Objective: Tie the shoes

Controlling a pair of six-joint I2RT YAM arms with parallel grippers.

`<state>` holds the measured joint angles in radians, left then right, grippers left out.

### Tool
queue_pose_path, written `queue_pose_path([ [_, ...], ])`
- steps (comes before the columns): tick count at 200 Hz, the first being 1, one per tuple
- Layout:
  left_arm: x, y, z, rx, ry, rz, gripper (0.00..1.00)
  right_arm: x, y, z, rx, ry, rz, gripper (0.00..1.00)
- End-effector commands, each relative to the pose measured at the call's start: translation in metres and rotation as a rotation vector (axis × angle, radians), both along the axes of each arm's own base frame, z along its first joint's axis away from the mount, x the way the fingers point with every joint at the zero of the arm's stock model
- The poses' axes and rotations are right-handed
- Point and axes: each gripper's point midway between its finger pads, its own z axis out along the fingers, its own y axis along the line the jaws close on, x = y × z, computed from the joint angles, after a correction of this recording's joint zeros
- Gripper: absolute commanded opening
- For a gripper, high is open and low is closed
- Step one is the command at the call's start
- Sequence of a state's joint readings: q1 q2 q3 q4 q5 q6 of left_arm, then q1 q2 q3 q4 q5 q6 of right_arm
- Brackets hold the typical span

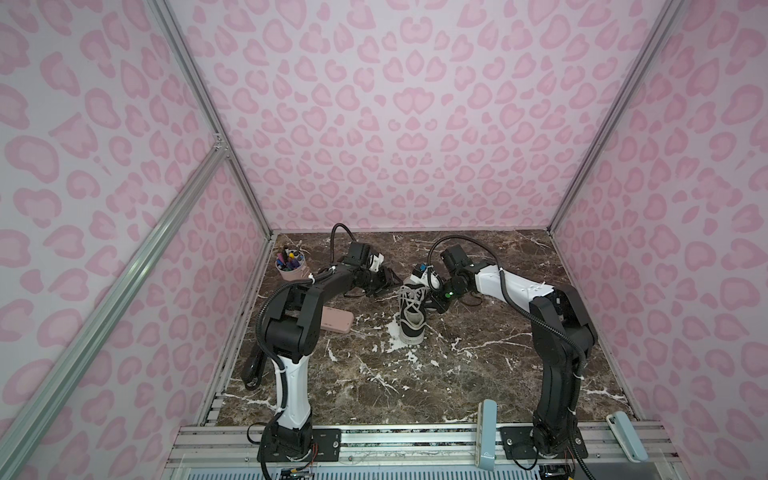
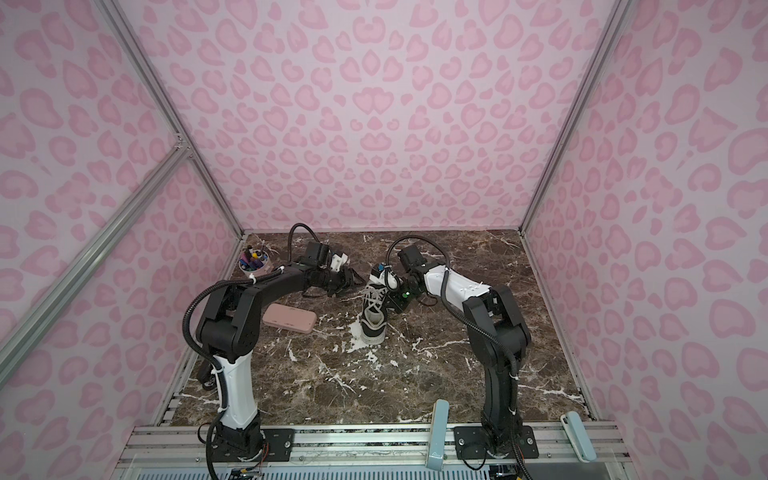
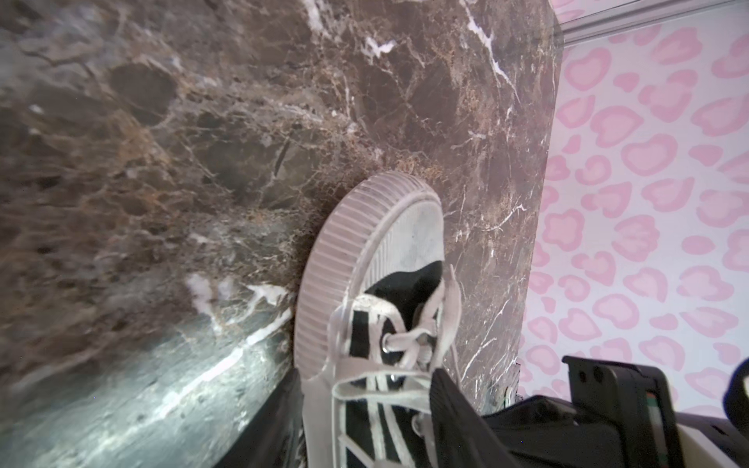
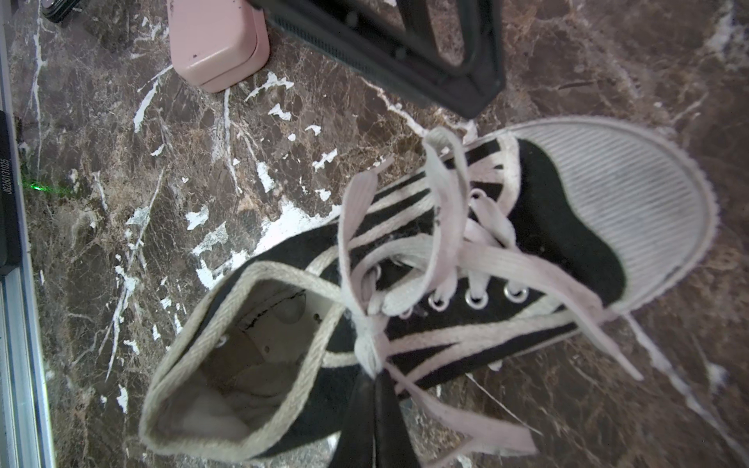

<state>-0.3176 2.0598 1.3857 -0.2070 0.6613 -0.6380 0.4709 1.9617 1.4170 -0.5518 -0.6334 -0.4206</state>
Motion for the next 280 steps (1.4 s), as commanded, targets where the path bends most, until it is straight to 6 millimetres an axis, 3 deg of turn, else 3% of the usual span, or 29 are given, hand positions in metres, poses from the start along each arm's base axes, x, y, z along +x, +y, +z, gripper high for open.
queue_pose_path([
  [1,0.007,-0.006,0.003,-0.042,-0.006,-0.003,0.52,-0.003,0.002,-0.002,0.005,0.019,0.008,0.00],
  [102,-0.001,-0.008,-0.007,-0.033,0.003,-0.032,0.46,-0.004,0.002,-0.005,-0.010,0.029,0.022,0.00],
  [147,-0.003,-0.014,-0.008,-0.046,0.007,-0.043,0.38,-0.005,0.002,-0.004,-0.012,0.030,0.021,0.00],
  [152,-0.002,-0.015,-0.009,-0.049,0.008,-0.045,0.33,-0.005,0.002,-0.004,-0.013,0.030,0.023,0.00],
  [205,-0.001,-0.020,-0.007,-0.054,-0.002,-0.054,0.27,-0.007,0.002,-0.005,-0.016,0.034,0.028,0.00],
  [267,-0.001,-0.016,0.000,-0.021,-0.029,-0.055,0.04,-0.008,0.003,-0.004,-0.014,0.032,0.028,0.00],
  [280,0.000,-0.013,0.005,-0.009,-0.042,-0.052,0.04,-0.008,0.003,-0.005,-0.016,0.034,0.027,0.00],
])
